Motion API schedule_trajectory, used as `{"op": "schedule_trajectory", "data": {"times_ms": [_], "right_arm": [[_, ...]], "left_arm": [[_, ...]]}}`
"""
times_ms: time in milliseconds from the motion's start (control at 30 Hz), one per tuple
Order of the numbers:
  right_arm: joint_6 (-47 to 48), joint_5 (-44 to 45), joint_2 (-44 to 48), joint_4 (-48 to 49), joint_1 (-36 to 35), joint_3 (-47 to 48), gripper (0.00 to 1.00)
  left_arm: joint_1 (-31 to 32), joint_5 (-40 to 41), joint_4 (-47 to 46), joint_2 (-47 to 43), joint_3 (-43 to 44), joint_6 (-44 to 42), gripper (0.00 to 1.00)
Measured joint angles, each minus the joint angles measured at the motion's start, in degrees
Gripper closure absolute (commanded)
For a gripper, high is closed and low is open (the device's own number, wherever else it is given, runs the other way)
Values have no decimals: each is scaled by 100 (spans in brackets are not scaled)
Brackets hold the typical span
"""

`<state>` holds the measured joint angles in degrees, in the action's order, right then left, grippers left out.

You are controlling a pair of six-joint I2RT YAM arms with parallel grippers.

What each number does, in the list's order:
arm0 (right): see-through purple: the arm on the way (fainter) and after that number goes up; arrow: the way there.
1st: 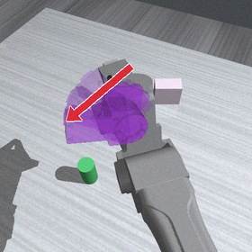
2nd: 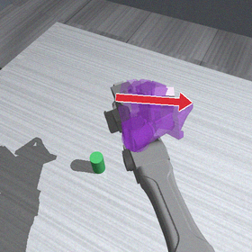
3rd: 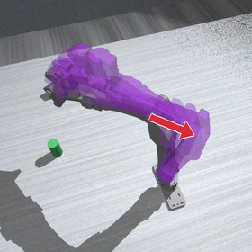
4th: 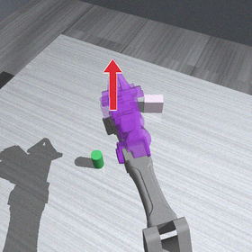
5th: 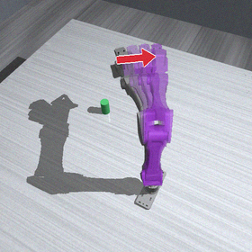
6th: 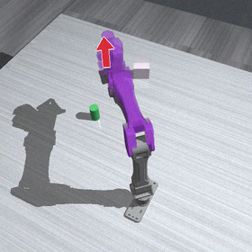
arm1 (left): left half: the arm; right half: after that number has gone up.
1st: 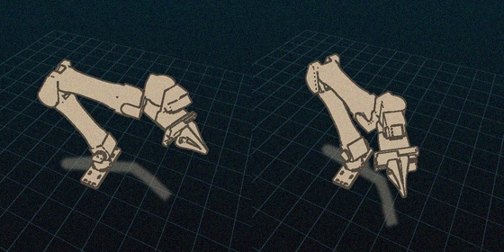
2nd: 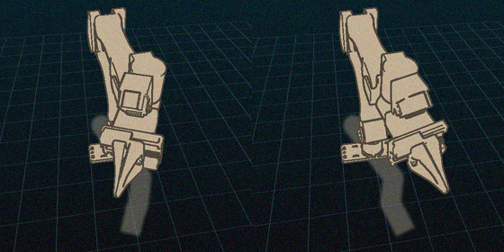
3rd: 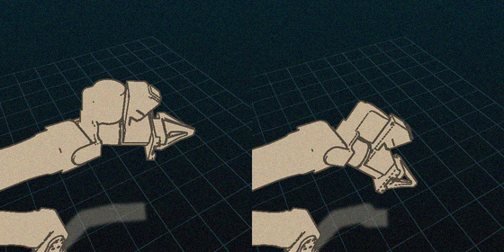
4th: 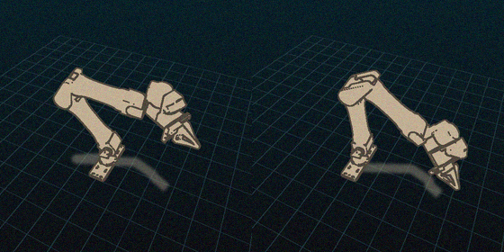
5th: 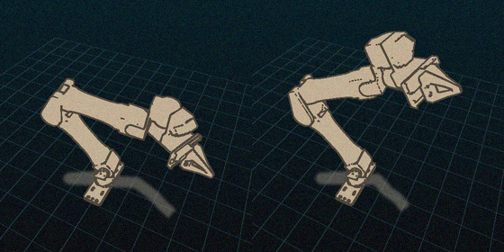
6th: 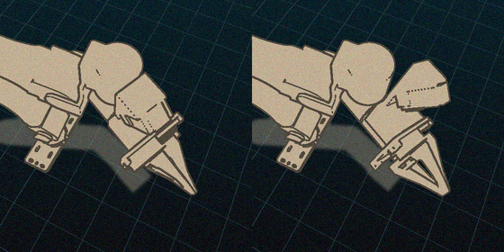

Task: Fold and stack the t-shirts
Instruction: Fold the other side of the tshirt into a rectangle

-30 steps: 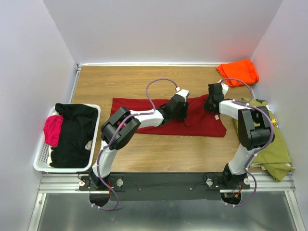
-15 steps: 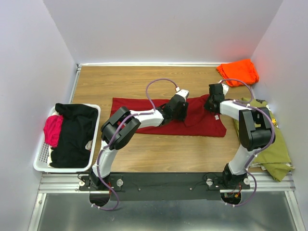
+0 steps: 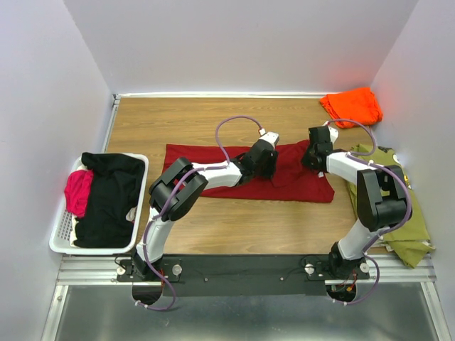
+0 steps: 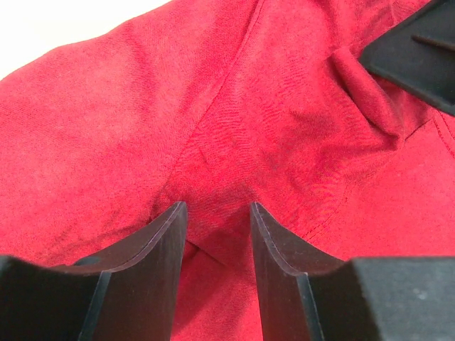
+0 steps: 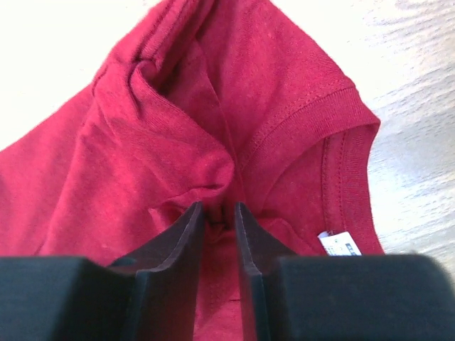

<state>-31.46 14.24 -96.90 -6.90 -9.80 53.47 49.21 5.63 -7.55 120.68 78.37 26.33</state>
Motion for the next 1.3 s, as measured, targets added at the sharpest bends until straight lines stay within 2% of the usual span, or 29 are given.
{"op": "schedule_trajectory", "data": {"times_ms": [133,333,567,700,900,1067,1300], "right_arm": [[0,7,-7,-28,0,-13,60],[0,63,-37,-33,0,-13,71],[0,81,-26,-42,-42,-26,71],[-2,114,55,-63,-79,-72,82],[-2,166,245,-151,-129,-140,83],[-2,221,293,-236,-151,-186,81],[2,223,291,-273,-184,-190,63]], "left_arm": [[0,2,0,0,0,0,50],[0,7,0,0,0,0,50],[0,35,2,2,0,-2,50],[0,37,0,24,0,-4,50],[0,39,2,37,2,-4,50],[0,39,2,39,2,-2,50],[0,39,0,39,2,-2,50]]}}
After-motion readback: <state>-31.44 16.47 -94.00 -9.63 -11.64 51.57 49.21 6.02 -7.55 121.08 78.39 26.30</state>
